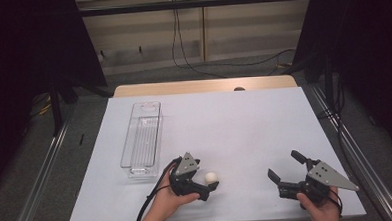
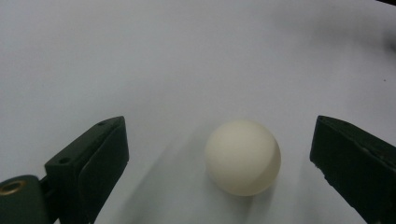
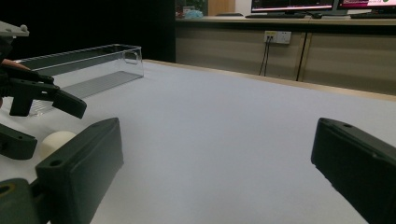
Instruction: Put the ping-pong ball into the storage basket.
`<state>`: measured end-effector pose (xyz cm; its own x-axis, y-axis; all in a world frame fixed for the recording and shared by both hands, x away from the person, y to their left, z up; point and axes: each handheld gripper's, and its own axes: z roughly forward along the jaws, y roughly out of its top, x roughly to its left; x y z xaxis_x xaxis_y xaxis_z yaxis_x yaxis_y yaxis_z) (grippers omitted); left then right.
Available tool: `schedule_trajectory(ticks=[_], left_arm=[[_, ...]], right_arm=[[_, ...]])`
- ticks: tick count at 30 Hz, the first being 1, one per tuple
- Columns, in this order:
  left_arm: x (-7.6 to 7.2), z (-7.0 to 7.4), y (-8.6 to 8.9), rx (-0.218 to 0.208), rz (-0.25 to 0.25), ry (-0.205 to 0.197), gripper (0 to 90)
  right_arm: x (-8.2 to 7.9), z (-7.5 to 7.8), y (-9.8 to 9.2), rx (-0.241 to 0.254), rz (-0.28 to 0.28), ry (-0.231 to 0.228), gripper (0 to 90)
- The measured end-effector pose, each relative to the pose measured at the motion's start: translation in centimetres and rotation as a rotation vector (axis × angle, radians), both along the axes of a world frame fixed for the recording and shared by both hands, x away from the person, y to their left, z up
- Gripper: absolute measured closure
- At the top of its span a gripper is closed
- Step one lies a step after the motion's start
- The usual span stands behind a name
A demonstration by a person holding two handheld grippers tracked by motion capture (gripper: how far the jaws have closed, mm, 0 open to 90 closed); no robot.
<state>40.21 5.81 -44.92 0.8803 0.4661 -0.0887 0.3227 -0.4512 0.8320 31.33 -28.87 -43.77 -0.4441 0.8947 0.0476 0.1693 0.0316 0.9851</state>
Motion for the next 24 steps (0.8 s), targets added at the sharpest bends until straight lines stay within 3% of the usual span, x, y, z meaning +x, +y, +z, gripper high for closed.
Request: schedule_trajectory(ticks=[11, 13, 17, 19, 24], left_arm=[[-0.02, -0.20, -0.24, 0.010, -0.015, 0.007, 9.9], [0.01, -0.13, -0.20, 0.032, -0.025, 0.005, 11.0], [-0.05, -0.28, -0.39, 0.017, -0.019, 0.016, 13.2], [0.01, -0.25, -0.36, 0.038, -0.032, 0.012, 14.6], [-0.02, -0.32, -0.49, 0.034, -0.032, 0.025, 17.1]], right_arm=[[-0.01, 0.01, 0.00, 0.002, -0.002, 0.002, 1.7], [-0.01, 0.01, -0.01, 0.002, 0.000, 0.002, 1.7], [-0.01, 0.01, -0.01, 0.001, -0.001, 0.002, 1.7], [-0.02, 0.01, -0.04, 0.001, 0.002, 0.005, 1.7], [-0.03, 0.02, -0.03, 0.002, 0.003, 0.004, 1.7]])
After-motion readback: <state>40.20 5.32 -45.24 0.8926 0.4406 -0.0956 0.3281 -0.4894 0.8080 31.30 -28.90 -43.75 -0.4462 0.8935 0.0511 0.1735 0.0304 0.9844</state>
